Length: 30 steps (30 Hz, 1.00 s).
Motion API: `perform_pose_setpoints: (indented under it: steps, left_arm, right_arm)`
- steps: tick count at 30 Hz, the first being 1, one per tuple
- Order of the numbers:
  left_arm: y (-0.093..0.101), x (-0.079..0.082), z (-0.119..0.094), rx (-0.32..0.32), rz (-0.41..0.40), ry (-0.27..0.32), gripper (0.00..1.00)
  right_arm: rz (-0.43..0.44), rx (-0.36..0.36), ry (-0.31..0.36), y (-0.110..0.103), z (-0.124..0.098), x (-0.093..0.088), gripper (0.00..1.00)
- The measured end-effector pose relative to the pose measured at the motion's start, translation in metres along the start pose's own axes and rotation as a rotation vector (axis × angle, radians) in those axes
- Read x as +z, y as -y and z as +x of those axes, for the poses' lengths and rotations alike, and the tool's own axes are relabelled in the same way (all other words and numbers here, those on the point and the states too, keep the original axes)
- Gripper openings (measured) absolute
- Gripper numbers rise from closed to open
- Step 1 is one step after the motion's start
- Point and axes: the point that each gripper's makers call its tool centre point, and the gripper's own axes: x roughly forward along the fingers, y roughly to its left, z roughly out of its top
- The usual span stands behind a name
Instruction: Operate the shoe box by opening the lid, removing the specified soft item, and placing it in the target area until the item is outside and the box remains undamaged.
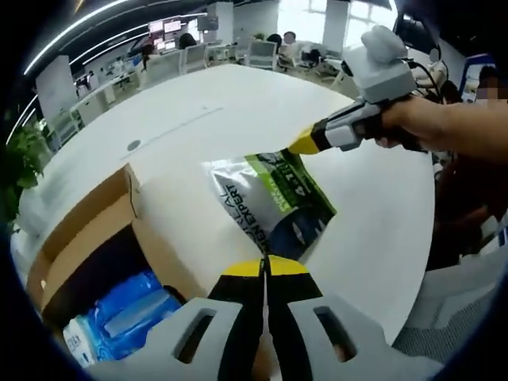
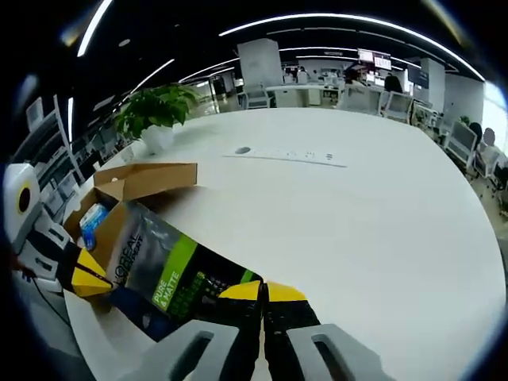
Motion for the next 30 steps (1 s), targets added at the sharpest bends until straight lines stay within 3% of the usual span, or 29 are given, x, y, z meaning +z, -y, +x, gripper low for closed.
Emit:
perform_pose_setpoints:
  steps: [3, 18, 24, 30]
  left_arm:
    - [0.0, -0.006, 0.005, 0.01, 0.075, -0.041, 0.0]
    - [0.007, -0.024, 0.033, 0.031, 0.239, -0.181, 0.0]
    - [0.002, -0.031, 0.038, 0.041, 0.19, -0.208, 0.0]
    - [0.0, -0.031, 0.038, 0.038, 0.142, -0.191, 0.0]
  right_arm:
    - [-0.013, 0.003, -0.006, 0.001, 0.004, -0.004, 0.0]
    - [-0.064, 0.008, -0.031, 0.007, 0.025, -0.012, 0.0]
    - [-0.059, 0.015, -0.022, 0.003, 0.026, -0.013, 0.0]
    - [-0.089, 0.0, -0.02, 0.003, 0.025, -0.014, 0.0]
